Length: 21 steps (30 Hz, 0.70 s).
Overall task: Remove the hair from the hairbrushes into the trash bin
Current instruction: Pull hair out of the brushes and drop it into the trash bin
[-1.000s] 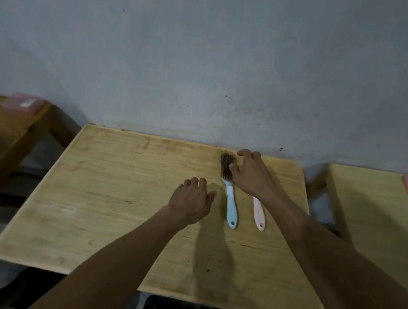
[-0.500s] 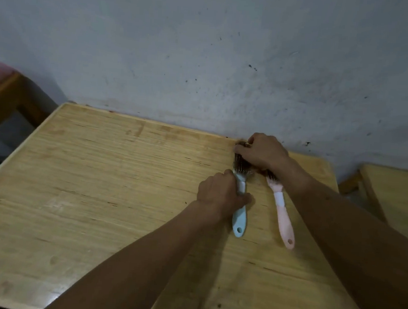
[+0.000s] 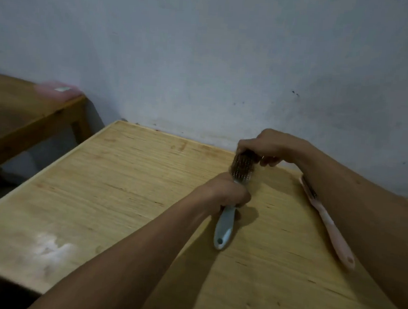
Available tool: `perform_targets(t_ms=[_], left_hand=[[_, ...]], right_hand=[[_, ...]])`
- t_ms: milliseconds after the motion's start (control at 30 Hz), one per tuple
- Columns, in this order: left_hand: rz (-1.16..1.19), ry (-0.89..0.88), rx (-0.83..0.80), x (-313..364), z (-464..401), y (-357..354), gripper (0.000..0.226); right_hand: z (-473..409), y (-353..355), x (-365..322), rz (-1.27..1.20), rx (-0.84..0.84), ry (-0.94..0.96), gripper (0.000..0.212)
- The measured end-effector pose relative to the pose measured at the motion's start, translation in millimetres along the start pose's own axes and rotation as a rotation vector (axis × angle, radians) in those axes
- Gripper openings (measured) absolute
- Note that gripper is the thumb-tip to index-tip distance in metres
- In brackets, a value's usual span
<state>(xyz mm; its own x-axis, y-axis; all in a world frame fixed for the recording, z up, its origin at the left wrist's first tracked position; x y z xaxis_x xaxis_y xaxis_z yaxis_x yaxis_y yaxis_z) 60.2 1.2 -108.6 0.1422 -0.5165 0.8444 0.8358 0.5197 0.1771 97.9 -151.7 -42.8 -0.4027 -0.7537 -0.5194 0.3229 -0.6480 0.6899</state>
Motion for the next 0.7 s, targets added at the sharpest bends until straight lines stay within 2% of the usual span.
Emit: perform_targets(t_ms=[67, 200, 400, 567, 700], left_hand=[[0.072, -0.024, 0.065, -16, 24, 14, 0.005], [0.215, -0.09, 0.196, -48, 80, 37, 0.036], [0.251, -0.173, 0.452, -105, 180, 61, 0.065], [0.279, -0.186, 0.675, -172, 262, 69, 0.062], [0.272, -0.156, 0.829, -219, 324, 58, 0.067]], right_hand=[[7, -16, -25, -0.007, -0.012, 0.066, 0.04], [34, -54, -67, -0.028, -0.024, 0.182, 0.049], [76, -125, -129, -0.012, -0.117, 0.315, 0.038], [101, -195, -179, -0.1, -0.341, 0.474, 0.036], [115, -255, -212, -0.157, -0.403, 0.6, 0.025]])
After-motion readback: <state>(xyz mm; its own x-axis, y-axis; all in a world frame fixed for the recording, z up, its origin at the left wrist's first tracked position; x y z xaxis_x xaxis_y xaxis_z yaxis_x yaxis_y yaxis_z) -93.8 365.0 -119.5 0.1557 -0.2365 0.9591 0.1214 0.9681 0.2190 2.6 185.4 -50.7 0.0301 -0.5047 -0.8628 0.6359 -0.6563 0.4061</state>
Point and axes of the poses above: each hand's wrist, its own z-axis away from the middle knuckle, its own y-axis out of the back of the hand, x = y × z, the point moved 3 cm from there along -z, towards the middle knuckle, and after that the axes turned 14 degrees about -x, right-handed, at the moved point
